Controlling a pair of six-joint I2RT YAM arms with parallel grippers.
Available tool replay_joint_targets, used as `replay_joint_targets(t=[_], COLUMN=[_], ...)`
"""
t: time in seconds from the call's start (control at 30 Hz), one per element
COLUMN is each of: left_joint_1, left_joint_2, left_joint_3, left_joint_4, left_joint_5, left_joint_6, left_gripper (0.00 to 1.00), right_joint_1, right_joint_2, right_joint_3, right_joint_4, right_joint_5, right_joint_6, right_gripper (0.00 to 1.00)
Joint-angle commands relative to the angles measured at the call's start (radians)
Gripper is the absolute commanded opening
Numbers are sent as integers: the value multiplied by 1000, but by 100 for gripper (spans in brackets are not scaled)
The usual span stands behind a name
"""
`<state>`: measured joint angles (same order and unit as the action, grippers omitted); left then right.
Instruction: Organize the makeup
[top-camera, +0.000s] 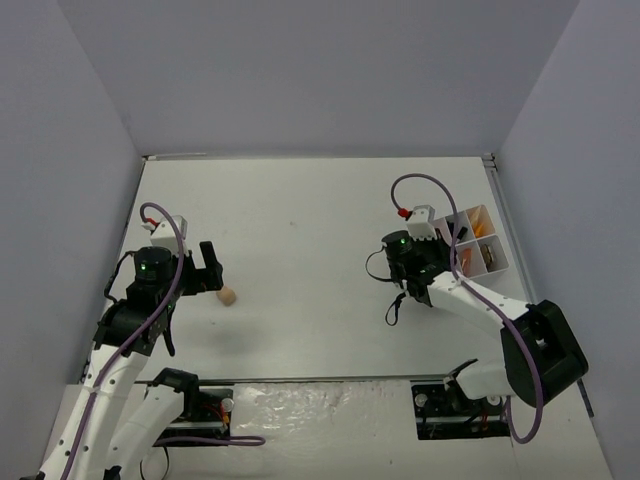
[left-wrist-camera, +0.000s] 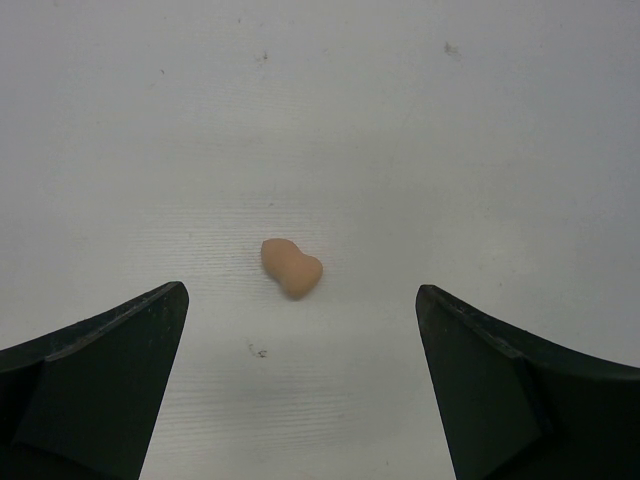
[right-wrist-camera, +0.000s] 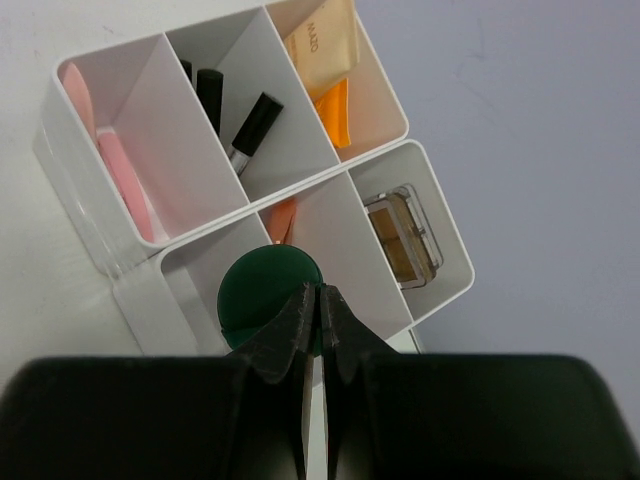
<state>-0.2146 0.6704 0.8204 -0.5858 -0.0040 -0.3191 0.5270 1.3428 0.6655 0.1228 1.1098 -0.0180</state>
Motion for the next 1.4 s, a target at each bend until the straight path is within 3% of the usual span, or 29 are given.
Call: replay_joint_targets(t=[0.0, 0.53, 1.03, 1.2, 1.37], left_joint_1=[7, 7, 7, 7, 7], left_joint_2=[0, 3, 4, 37, 123], left_joint_3=[10, 10, 7, 5, 16], left_joint_4=[55, 55, 53, 38, -14], left_joint_5=[-2, -4, -6, -6, -21], left_joint_6=[-3, -6, -9, -26, -62], left_gripper=[97, 97, 97, 97, 97], right_joint_1=[-11, -25, -24, -16, -16], right_joint_2=[60, 149, 78, -95, -302], right_joint_3=[14, 29, 44, 46, 43], right_joint_4=[20, 22, -21, -38, -36], right_joint_5=[68, 97, 7, -190, -426], right_joint_6=[67, 78, 122, 159, 171], right_gripper=[0, 1, 52, 63, 83])
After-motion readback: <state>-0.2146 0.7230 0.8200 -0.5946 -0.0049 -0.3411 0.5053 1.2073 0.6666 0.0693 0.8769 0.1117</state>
